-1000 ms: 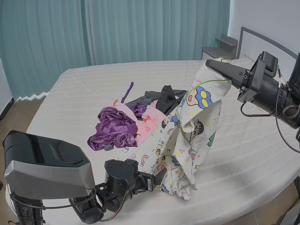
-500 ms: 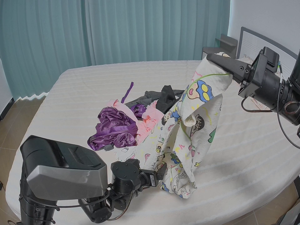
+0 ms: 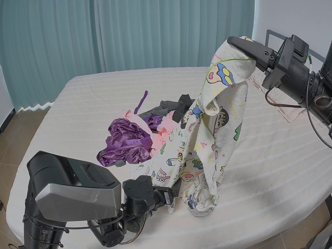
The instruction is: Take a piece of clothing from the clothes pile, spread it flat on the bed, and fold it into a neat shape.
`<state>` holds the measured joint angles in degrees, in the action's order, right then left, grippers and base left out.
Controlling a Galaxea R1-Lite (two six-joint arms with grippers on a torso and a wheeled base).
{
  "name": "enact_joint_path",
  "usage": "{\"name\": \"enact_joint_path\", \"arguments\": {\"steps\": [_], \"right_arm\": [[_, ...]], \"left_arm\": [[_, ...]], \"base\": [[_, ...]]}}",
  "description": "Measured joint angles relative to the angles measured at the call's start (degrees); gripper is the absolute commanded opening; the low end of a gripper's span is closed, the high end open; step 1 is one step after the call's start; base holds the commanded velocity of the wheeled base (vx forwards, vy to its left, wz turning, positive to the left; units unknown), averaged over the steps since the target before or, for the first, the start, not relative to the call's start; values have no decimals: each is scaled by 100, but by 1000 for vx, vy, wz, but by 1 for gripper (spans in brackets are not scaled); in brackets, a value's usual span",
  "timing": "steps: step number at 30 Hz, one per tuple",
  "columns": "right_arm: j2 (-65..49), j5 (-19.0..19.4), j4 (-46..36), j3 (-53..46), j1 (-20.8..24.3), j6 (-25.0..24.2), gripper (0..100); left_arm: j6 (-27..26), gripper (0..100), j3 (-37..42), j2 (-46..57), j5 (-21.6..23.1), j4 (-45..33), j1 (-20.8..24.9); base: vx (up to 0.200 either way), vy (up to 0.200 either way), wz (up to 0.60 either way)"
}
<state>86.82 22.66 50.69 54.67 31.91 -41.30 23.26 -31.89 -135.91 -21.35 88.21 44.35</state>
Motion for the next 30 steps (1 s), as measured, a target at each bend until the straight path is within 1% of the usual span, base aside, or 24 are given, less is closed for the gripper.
{"name": "enact_joint_path", "arguments": {"steps": [8,12,17,23,30], "right_arm": [[160,-39,2,117,41,0,0],[243,-123,2,127,99,0,0],[330,-206,0,174,229,0,0],[378,-334,2,345,345,6,0],[397,-345,0,408,375,2,0]], "left_arm": [[17,100,445,352,11,80,90],[41,100,935,524,99,80,240],[405,100,1279,599,263,77,501],[518,100,1119,416,255,77,536],[518,100,889,60,208,77,505]], "base": [[0,0,0],[0,0,0],[0,0,0],[0,0,0],[0,0,0]]}}
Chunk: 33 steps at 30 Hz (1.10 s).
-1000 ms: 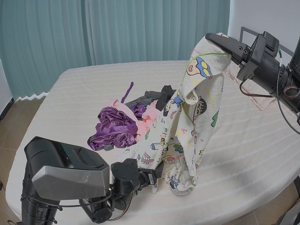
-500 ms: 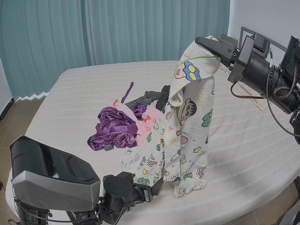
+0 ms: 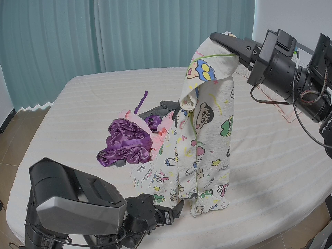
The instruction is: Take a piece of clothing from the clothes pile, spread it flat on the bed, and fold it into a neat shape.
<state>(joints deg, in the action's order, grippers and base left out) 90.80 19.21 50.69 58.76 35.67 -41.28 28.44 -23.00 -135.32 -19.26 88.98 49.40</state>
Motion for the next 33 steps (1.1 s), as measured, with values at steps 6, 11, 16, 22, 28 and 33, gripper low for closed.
{"name": "enact_joint_path", "arguments": {"steps": [6,11,16,22,28,33], "right_arm": [[7,-2,0,2,5,0,0],[13,-9,2,2,0,-7,0],[16,-9,9,-24,-20,-32,0],[-33,-9,2,-212,-174,-44,0],[-130,-6,6,-641,-464,-46,0],[-221,-4,5,-1231,-734,-65,0]], "left_arm": [[78,100,-358,-335,-17,0,-102],[201,100,-629,-556,-22,2,-141],[254,0,-834,-750,-17,0,-240],[456,0,-830,-845,-13,2,-404],[502,0,-243,-614,-24,-2,-644],[634,0,308,83,-26,0,-869]], "base": [[0,0,0],[0,0,0],[0,0,0],[0,0,0],[0,0,0],[0,0,0]]}}
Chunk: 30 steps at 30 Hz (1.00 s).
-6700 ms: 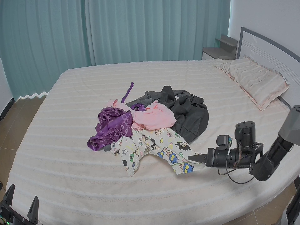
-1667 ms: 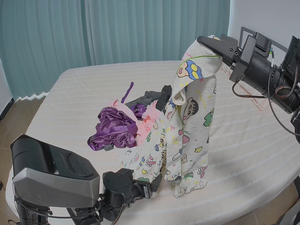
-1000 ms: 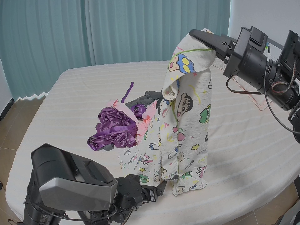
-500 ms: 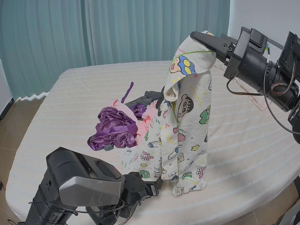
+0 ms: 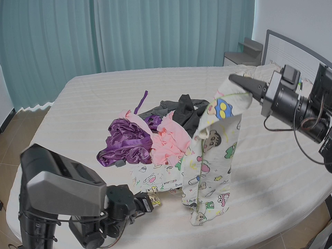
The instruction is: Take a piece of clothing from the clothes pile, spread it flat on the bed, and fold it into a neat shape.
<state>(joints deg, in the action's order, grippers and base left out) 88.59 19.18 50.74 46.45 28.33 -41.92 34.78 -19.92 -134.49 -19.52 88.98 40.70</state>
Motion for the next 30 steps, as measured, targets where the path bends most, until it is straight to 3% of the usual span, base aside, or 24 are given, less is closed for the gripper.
{"name": "enact_joint_path", "arguments": {"steps": [7,13,19,24,30], "right_arm": [[-48,1,-2,-1296,-179,-268,0],[-96,-229,-7,-1643,-162,-516,0],[-452,-583,-358,-1012,-163,-603,0],[-985,-684,-1009,-65,-179,-581,0],[-1420,-695,-1187,308,-193,-492,0]], "left_arm": [[-233,0,438,1448,-35,-156,-444],[-486,0,179,2686,-78,-1306,-667],[-577,0,-653,4017,-95,-3098,-744],[-607,0,-1195,4854,-100,-3695,-746],[-536,0,-1351,5447,-90,-3868,-703]], "base": [[0,0,0],[0,0,0],[0,0,0],[0,0,0],[0,0,0]]}}
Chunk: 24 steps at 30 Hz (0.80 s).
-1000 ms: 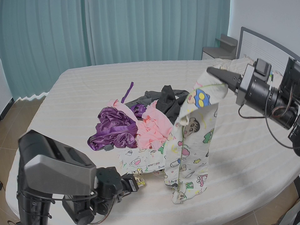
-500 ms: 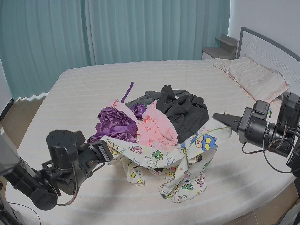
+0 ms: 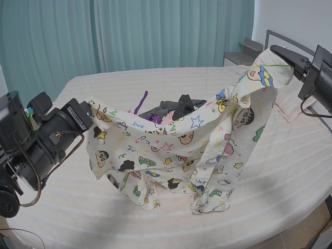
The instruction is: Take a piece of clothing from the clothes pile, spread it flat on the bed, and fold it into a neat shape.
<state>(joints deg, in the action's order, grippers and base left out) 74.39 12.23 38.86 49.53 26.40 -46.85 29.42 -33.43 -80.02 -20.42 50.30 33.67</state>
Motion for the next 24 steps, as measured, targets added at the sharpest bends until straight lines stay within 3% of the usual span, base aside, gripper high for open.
{"name": "enact_joint_path", "arguments": {"steps": [7,16,24], "right_arm": [[-99,126,82,-1095,-12,150,0],[469,224,1670,-2520,18,240,0],[811,216,2315,-3022,177,221,0]], "left_arm": [[496,0,250,124,30,-49,80],[1345,0,684,-88,327,-76,213],[1705,0,827,-444,435,-84,384]], "base": [[0,0,0],[0,0,0],[0,0,0]]}}
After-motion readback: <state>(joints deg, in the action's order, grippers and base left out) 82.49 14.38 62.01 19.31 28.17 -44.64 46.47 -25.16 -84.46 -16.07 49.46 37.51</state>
